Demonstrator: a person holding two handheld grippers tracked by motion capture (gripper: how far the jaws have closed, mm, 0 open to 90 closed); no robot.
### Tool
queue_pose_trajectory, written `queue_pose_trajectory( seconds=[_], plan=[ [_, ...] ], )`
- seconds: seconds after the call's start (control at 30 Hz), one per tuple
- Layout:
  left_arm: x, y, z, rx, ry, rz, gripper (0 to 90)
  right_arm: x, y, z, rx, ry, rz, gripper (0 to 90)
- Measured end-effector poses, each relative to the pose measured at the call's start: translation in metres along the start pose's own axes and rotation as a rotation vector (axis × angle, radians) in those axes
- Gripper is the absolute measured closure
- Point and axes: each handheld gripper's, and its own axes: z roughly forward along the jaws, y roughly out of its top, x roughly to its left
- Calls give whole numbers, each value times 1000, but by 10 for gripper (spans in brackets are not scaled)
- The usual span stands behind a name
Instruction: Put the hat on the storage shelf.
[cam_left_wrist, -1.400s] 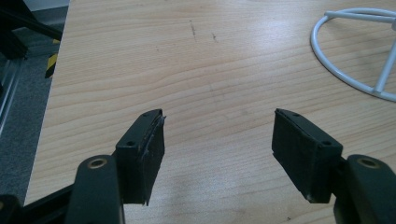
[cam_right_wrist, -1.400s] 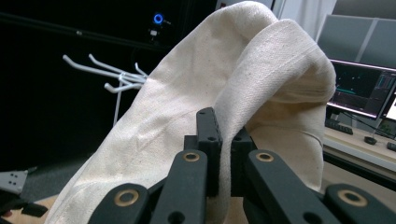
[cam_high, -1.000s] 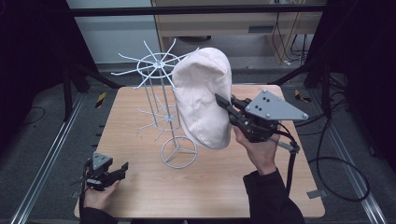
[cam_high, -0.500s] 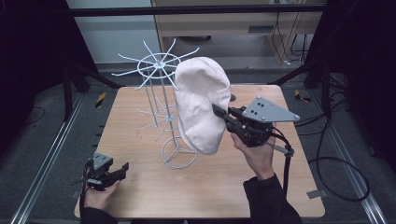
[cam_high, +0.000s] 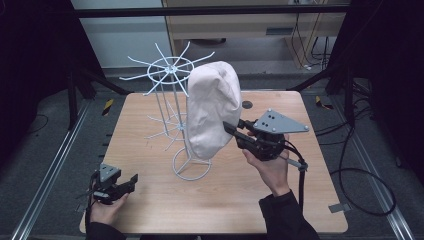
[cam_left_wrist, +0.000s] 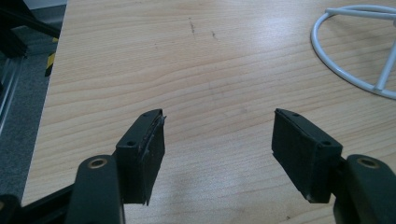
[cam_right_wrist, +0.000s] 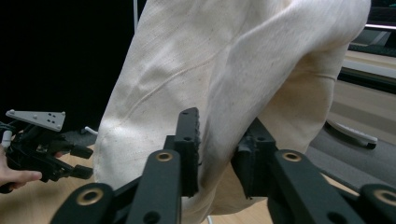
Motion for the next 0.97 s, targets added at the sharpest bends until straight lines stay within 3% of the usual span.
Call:
queue_pose_trajectory(
  seconds=[0.1, 0.13, 0.17, 0.2, 0.37, 0.47, 0.7, 0.73, 0.77, 0.8, 0.83, 0.87, 0.9, 0.93, 0.97],
  plan=[
    [0, 0, 0, 0, -1, 1, 346, -2, -3, -2, 0, -11, 11, 632],
    [0, 0, -1, -3, -1, -1, 346, -4, -7, -6, -1, -25, 26, 553],
    [0, 0, -1, -3, -1, -1, 346, -4, -7, -6, -1, -25, 26, 553],
    [1, 0, -1, -5, 0, 0, 346, -7, -14, -14, -7, -47, 46, 472],
    [1, 0, -2, -10, -2, -3, 345, -14, -34, -33, -6, -103, 69, 360],
    [1, 0, -2, -14, -5, -4, 345, -24, -57, -47, 36, -140, 104, 293],
    [2, -2, -2, -19, -22, -8, 340, -40, -95, -56, 104, -200, 154, 217],
    [2, -2, -2, -21, -24, -7, 336, -44, -109, -56, 151, -228, 157, 209],
    [2, -2, -1, -21, -26, -9, 336, -44, -109, -56, 151, -228, 157, 209],
    [2, -2, -1, -23, -29, -9, 329, -50, -124, -56, 208, -270, 167, 192],
    [2, -2, -1, -23, -29, -9, 324, -50, -124, -56, 208, -270, 167, 192],
    [2, -2, 0, -26, -32, -11, 320, -55, -141, -58, 229, -297, 193, 192],
    [2, -2, 0, -26, -32, -11, 315, -55, -141, -58, 229, -297, 193, 192],
    [2, -2, 1, -27, -33, -9, 308, -60, -156, -60, 279, -313, 202, 189],
    [2, -2, 1, -27, -37, -8, 308, -60, -156, -60, 279, -313, 202, 189]
  ],
)
